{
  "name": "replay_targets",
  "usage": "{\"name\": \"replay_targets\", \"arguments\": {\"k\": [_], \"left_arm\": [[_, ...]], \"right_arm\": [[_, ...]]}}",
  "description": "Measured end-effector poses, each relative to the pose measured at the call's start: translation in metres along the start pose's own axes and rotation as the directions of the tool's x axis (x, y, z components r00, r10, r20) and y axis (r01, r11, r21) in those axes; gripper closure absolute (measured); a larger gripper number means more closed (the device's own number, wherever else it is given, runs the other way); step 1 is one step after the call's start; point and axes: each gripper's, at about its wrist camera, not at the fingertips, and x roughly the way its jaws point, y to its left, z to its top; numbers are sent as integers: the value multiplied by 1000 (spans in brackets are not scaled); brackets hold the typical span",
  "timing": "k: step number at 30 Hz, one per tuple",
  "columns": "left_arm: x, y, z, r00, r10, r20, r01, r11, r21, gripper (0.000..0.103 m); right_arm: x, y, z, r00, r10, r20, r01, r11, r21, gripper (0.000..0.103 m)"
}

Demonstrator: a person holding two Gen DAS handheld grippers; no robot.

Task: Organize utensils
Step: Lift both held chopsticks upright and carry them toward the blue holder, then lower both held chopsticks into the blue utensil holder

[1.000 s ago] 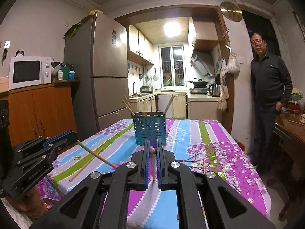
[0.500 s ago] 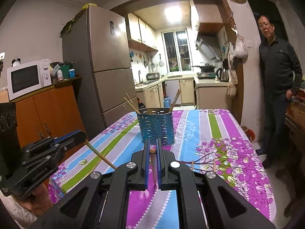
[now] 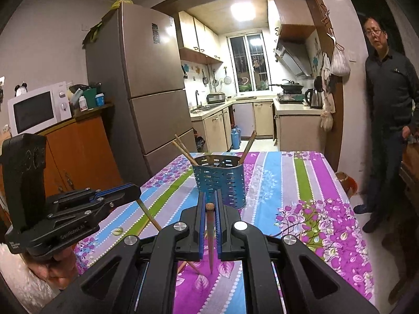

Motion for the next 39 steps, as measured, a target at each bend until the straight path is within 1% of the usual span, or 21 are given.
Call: {"name": "replay_targets", "arguments": {"k": [5,9,14,17,20,23,25,28,30,33,37,38,39], "left_arm": [[1,-3,7,1000,-7,-2,7,1000,8,98],[-2,-5,16,1000,3,16,-3,1000,30,98],[-7,-2,33,997,27,71,-30,999,34,98],[-9,1,53,991,55,123,-61,997,42,98],[-12,4,79,978,80,193,-91,995,50,98],[-11,4,106,958,116,263,-138,988,65,98],[-8,5,121,947,126,294,-152,986,67,98],[-1,5,146,918,159,362,-202,976,84,98],[4,6,154,904,173,391,-224,970,89,98],[20,18,166,889,172,424,-221,973,69,98],[42,35,170,873,189,450,-228,973,33,98],[49,39,169,870,197,451,-233,972,25,98],[53,43,167,872,195,449,-228,974,19,98]], "right_arm": [[1,-3,7,1000,-1,0,1,1000,1,95],[2,-6,16,1000,2,-1,-2,1000,0,95],[6,-8,31,1000,0,19,0,1000,-9,95],[3,-6,51,997,5,76,-3,1000,-17,95],[0,-2,76,989,0,150,5,999,-34,95],[4,2,103,975,-12,223,22,999,-45,95],[10,3,120,966,-18,260,31,999,-45,95],[23,0,145,947,-35,318,50,998,-37,95],[36,-6,157,941,-39,337,45,999,-9,95],[61,-16,168,936,-61,348,53,998,32,95],[97,-26,170,935,-96,341,78,995,66,95],[108,-27,169,935,-108,336,89,993,72,95],[115,-28,169,935,-117,334,97,992,75,95]]}}
